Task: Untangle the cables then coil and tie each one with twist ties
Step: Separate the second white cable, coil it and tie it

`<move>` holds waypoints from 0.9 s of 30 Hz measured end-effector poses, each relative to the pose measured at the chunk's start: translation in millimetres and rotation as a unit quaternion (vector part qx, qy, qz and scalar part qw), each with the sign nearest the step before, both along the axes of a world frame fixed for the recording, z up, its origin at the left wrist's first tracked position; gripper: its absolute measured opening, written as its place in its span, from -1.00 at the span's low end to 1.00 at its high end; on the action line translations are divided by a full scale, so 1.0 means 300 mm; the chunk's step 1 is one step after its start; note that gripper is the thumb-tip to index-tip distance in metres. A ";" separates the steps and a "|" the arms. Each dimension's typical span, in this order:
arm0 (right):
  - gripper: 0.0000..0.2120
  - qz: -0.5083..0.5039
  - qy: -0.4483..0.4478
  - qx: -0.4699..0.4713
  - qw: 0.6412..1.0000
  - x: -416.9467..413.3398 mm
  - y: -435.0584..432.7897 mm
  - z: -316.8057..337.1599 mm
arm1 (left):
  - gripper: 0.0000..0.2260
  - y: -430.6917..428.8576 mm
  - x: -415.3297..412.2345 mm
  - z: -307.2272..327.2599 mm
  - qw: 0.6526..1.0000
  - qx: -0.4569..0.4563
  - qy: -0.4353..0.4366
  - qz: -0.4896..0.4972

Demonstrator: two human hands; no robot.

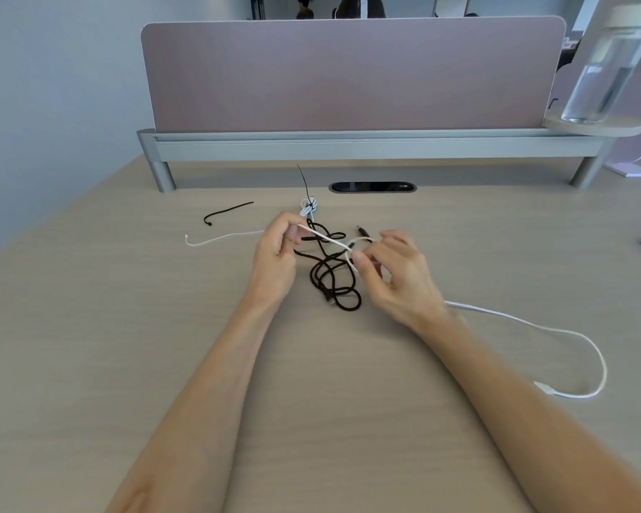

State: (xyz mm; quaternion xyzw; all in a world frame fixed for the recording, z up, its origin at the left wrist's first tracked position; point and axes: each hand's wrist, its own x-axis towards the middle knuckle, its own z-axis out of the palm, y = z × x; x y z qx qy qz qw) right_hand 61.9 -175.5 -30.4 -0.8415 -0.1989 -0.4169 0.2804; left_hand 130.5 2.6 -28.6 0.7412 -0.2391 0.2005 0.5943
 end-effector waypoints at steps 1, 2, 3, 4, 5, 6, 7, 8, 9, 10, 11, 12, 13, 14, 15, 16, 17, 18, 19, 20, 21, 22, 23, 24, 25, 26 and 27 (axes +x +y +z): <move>-0.69 0.011 0.024 -0.010 1.000 -0.012 0.000 0.003 | -0.74 0.005 0.005 -0.004 0.999 -0.008 0.005 0.031; -0.71 0.019 0.053 -0.020 0.998 -0.024 0.000 0.006 | -0.74 0.013 0.013 -0.009 0.997 -0.021 0.018 0.068; -0.73 0.023 0.075 -0.036 0.996 -0.033 -0.001 0.006 | -0.75 0.024 0.021 -0.015 0.992 -0.039 0.038 0.111; -0.76 0.015 0.083 -0.063 0.995 -0.034 -0.004 0.002 | -0.76 0.038 0.032 -0.020 0.984 -0.058 0.061 0.155; -0.77 -0.010 0.081 -0.099 0.992 -0.027 -0.009 -0.004 | -0.78 0.051 0.038 -0.023 0.975 -0.076 0.080 0.194; -0.77 -0.043 0.081 -0.138 0.986 -0.016 -0.012 -0.010 | -0.78 0.064 0.043 -0.024 0.966 -0.087 0.094 0.222; -0.77 -0.078 0.096 -0.169 0.978 -0.003 -0.015 -0.015 | -0.79 0.071 0.044 -0.022 0.962 -0.093 0.102 0.234; -0.77 -0.108 0.114 -0.183 0.970 0.009 -0.022 -0.022 | -0.78 0.075 0.043 -0.020 0.962 -0.094 0.110 0.231; -0.78 -0.127 0.131 -0.179 0.967 0.020 -0.030 -0.028 | -0.78 0.075 0.038 -0.013 0.965 -0.086 0.120 0.217; -0.80 -0.123 0.145 -0.155 0.969 0.025 -0.039 -0.033 | -0.80 0.070 0.035 -0.008 0.969 -0.059 0.132 0.200; -0.82 -0.097 0.161 -0.117 0.975 0.029 -0.045 -0.036 | -0.82 0.061 0.031 -0.008 0.972 -0.007 0.139 0.190; -0.82 -0.062 0.172 -0.078 0.980 0.029 -0.048 -0.038 | -0.84 0.054 0.029 -0.013 0.970 0.073 0.130 0.195; -0.80 -0.028 0.181 -0.047 0.982 0.028 -0.046 -0.038 | -0.86 0.047 0.028 -0.023 0.960 0.160 0.096 0.208; -0.78 -0.006 0.186 -0.028 0.982 0.030 -0.043 -0.038 | -0.87 0.040 0.032 -0.040 0.947 0.234 0.050 0.216; -0.76 -0.004 0.187 -0.019 0.982 0.032 -0.037 -0.041 | -0.87 0.033 0.035 -0.056 0.933 0.286 0.011 0.219; -0.74 -0.020 0.186 -0.012 0.982 0.037 -0.032 -0.047 | -0.88 0.029 0.039 -0.068 0.922 0.321 -0.002 0.216; -0.72 -0.052 0.191 -0.002 0.980 0.039 -0.028 -0.049 | -0.87 0.026 0.041 -0.075 0.916 0.342 0.004 0.210; -0.64 -0.097 0.210 0.001 0.973 0.036 -0.027 -0.046 | -0.81 0.027 0.044 -0.080 0.914 0.350 0.014 0.206; -0.51 -0.148 0.244 -0.006 0.958 0.029 -0.027 -0.038 | -0.75 0.031 0.044 -0.081 0.915 0.349 0.017 0.202; -0.37 -0.190 0.282 -0.017 0.940 0.023 -0.031 -0.030 | -0.68 0.034 0.042 -0.078 0.920 0.336 0.010 0.202; -0.26 -0.213 0.317 -0.018 0.924 0.017 -0.037 -0.023 | -0.61 0.036 0.034 -0.070 0.930 0.310 -0.006 0.198; -0.20 -0.212 0.345 0.000 0.914 0.012 -0.041 -0.015 | -0.56 0.035 0.025 -0.058 0.943 0.276 -0.029 0.183; -0.19 -0.197 0.366 0.032 0.909 0.011 -0.044 -0.012 | -0.55 0.027 0.011 -0.041 0.955 0.249 -0.056 0.150; -0.22 -0.179 0.375 0.060 0.908 0.011 -0.047 -0.012 | -0.57 0.013 -0.006 -0.024 0.963 0.237 -0.079 0.097; -0.27 -0.164 0.373 0.075 0.910 0.012 -0.047 -0.013 | -0.61 -0.006 -0.025 -0.012 0.964 0.243 -0.100 0.032; -0.32 -0.151 0.360 0.081 0.917 0.015 -0.045 -0.016 | -0.65 -0.027 -0.045 -0.005 0.957 0.264 -0.115 -0.028; -0.37 -0.142 0.341 0.084 0.926 0.019 -0.042 -0.019 | -0.67 -0.047 -0.061 -0.006 0.946 0.292 -0.123 -0.073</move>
